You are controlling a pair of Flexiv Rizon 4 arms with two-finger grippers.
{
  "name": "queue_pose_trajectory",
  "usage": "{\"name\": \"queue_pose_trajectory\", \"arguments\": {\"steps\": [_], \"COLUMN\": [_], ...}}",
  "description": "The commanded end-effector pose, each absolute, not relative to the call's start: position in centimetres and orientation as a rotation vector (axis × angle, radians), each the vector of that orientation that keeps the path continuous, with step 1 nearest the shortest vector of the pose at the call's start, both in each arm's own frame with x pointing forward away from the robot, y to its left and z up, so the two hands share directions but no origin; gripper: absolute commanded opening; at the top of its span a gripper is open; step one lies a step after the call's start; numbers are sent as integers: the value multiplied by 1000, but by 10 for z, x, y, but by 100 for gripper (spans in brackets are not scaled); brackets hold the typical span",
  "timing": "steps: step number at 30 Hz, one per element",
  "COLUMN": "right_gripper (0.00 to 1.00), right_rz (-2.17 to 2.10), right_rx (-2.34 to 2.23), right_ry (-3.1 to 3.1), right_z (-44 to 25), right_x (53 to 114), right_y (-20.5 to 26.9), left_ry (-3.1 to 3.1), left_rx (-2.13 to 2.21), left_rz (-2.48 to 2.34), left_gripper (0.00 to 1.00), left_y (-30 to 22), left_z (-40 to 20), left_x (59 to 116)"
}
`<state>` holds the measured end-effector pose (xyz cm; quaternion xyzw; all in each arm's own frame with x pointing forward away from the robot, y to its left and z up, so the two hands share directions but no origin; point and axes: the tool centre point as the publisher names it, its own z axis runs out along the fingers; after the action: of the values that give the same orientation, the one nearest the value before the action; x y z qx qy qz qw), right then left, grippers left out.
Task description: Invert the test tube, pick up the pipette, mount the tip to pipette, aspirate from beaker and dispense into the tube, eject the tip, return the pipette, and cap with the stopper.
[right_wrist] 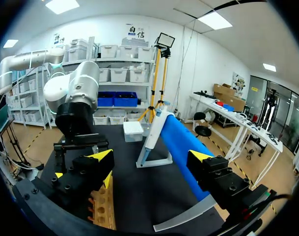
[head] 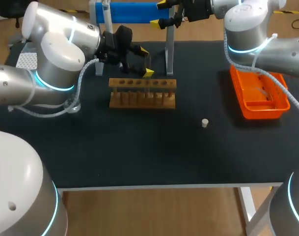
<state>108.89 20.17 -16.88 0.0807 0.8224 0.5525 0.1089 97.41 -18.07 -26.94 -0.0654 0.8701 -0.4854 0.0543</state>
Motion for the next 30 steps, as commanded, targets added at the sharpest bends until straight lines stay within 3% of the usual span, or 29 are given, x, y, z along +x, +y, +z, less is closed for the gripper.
{"name": "queue_pose_trajectory", "arguments": {"steps": [1, 30], "right_gripper": [100, 100], "right_rz": [1622, 1622], "right_rx": [235, 235], "right_ry": [2426, 2426], "right_z": [-168, -168], "right_x": [1090, 1090], "right_y": [201, 201], "left_ry": [2632, 2675], "left_rx": [-200, -128], "left_rz": [-1469, -1416], "left_gripper": [100, 100], "left_y": [-185, -201], "left_z": [-276, -299], "left_x": [975, 987]}}
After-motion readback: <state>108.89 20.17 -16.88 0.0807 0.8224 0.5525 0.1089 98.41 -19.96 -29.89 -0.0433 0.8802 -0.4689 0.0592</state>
